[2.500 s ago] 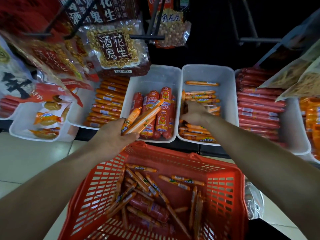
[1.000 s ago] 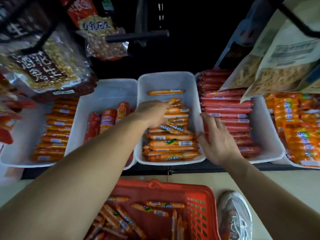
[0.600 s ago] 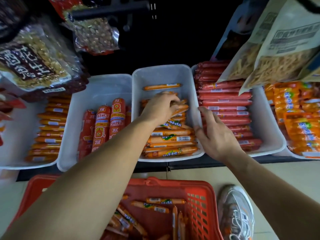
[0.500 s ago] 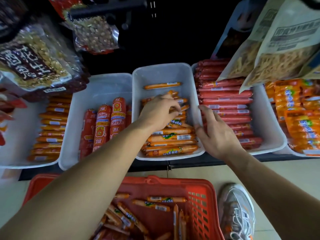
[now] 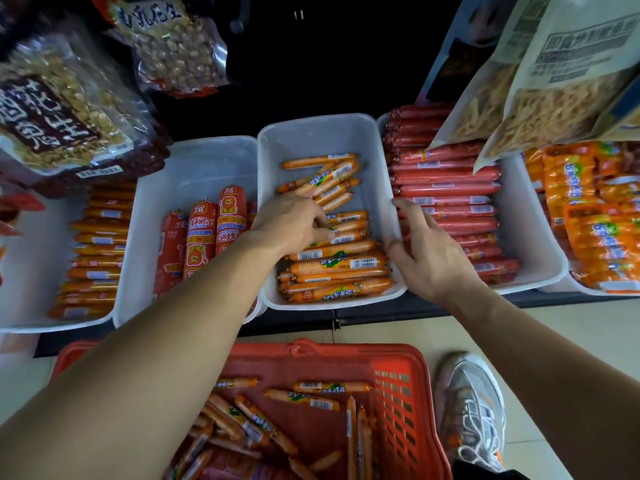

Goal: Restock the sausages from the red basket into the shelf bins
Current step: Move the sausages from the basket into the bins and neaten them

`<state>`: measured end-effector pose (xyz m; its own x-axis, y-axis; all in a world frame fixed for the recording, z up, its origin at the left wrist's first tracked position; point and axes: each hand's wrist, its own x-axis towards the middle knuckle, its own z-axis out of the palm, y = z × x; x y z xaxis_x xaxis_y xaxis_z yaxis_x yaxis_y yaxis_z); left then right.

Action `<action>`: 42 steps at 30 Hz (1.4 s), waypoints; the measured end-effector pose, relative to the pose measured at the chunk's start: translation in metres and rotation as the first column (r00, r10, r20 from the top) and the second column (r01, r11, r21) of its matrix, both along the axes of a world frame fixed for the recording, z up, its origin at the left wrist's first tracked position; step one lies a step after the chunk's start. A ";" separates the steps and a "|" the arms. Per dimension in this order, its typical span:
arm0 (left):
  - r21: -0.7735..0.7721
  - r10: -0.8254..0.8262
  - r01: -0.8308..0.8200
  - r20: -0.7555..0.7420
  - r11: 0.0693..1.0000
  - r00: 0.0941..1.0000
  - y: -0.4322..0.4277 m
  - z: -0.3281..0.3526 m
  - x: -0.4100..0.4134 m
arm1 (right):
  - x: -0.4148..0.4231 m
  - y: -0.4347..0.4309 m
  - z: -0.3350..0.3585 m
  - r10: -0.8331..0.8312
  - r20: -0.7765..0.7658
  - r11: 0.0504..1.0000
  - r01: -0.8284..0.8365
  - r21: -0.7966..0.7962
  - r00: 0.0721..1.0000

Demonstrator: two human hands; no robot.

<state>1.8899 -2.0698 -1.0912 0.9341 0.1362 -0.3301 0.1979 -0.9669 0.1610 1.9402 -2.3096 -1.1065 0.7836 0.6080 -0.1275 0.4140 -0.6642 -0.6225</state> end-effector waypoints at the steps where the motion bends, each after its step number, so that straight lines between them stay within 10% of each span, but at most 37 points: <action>1: -0.007 0.022 -0.022 0.046 1.000 0.999 0.001 0.000 -0.002 | 0.000 0.000 0.000 0.000 0.001 1.000 0.000 -0.002 1.000; 6: -0.113 0.153 -0.134 0.185 0.985 0.971 -0.005 -0.003 0.001 | 0.000 0.000 0.001 -0.005 0.007 1.000 0.005 -0.006 1.000; 11: -0.159 0.211 -0.233 -0.144 0.959 0.967 -0.015 -0.011 0.004 | -0.001 0.002 0.004 -0.007 0.019 1.000 0.007 -0.015 1.000; 16: -0.103 0.266 -0.251 0.179 0.962 0.947 -0.005 -0.014 0.016 | -0.002 0.001 0.004 -0.009 0.031 1.000 0.010 -0.029 0.999; 20: -0.233 0.419 -0.411 -0.017 0.881 0.908 0.001 -0.023 0.042 | -0.002 0.001 0.004 -0.006 0.043 1.000 0.007 -0.021 0.999; 34: -0.394 0.278 -0.245 0.026 0.886 0.960 0.007 -0.030 0.054 | -0.006 0.003 0.003 -0.005 0.077 1.000 0.005 -0.006 0.997; 42: -0.158 0.230 -0.222 0.037 0.962 0.973 -0.003 -0.033 0.029 | -0.005 0.003 0.002 -0.025 0.058 1.000 0.024 0.014 0.998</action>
